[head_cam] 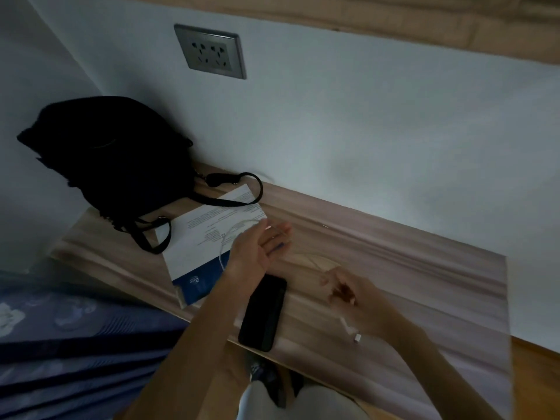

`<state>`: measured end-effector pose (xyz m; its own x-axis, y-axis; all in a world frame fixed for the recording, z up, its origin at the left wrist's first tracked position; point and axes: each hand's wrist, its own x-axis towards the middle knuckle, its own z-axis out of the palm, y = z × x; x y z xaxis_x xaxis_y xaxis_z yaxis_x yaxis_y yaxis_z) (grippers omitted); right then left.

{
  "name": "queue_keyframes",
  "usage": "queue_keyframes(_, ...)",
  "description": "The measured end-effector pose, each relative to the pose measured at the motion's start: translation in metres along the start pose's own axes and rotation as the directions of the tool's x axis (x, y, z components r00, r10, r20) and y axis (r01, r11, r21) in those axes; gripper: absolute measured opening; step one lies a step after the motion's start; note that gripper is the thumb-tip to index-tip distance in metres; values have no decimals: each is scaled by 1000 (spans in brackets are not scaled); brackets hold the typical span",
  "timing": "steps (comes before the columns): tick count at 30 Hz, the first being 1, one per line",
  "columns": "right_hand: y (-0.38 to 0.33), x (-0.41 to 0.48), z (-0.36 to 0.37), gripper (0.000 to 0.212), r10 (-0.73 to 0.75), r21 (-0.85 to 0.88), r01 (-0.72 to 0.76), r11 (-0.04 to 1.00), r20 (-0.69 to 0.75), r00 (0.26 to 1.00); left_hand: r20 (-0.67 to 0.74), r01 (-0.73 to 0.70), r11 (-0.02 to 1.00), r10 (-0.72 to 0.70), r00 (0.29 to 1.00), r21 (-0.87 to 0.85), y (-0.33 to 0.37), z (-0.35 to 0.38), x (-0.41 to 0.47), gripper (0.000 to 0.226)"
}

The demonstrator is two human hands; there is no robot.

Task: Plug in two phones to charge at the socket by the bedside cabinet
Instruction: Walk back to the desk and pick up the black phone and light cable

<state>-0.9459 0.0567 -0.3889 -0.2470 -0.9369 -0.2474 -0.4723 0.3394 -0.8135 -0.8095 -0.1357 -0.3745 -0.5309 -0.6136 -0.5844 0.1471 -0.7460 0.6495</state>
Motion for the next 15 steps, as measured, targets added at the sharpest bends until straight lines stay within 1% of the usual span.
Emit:
queue_keyframes(1,1,-5,-2,15,-16,4,16,1000,20,1000,18,-16,1000,16,1000,18,6,4,-1,24)
queue_keyframes(3,-1,-9,-2,6,-32,8,32,999,2,999,66,-69,990,61,996,120,19,12,-7,29)
queue_keyframes(5,-3,-5,-1,22,-15,14,16,1000,-60,998,161,-132,954,91,983,269,26,23,-21,31)
queue_keyframes(6,-8,-1,-2,25,-6,10,7,1000,-103,995,221,-162,932,92,971,323,29,30,-30,30)
queue_keyframes(8,-15,10,-7,14,-8,11,10,1000,-198,980,318,-201,909,81,944,364,37,44,-52,27)
queue_keyframes(9,-19,16,-9,14,7,40,2,999,-237,971,361,-213,906,74,930,364,43,52,-63,28)
queue_keyframes(10,-23,23,-12,24,15,93,9,996,-260,965,406,-226,904,65,912,364,50,59,-74,28)
queue_keyframes(12,-29,37,-15,59,-18,227,77,971,-252,968,502,-272,880,44,864,390,65,73,-93,29)
queue_keyframes(13,-32,46,-15,75,-36,289,106,951,-238,971,542,-313,850,39,839,424,72,79,-101,30)
queue_keyframes(15,-39,62,-17,103,-36,394,126,910,-228,973,582,-420,742,50,812,523,84,87,-113,37)
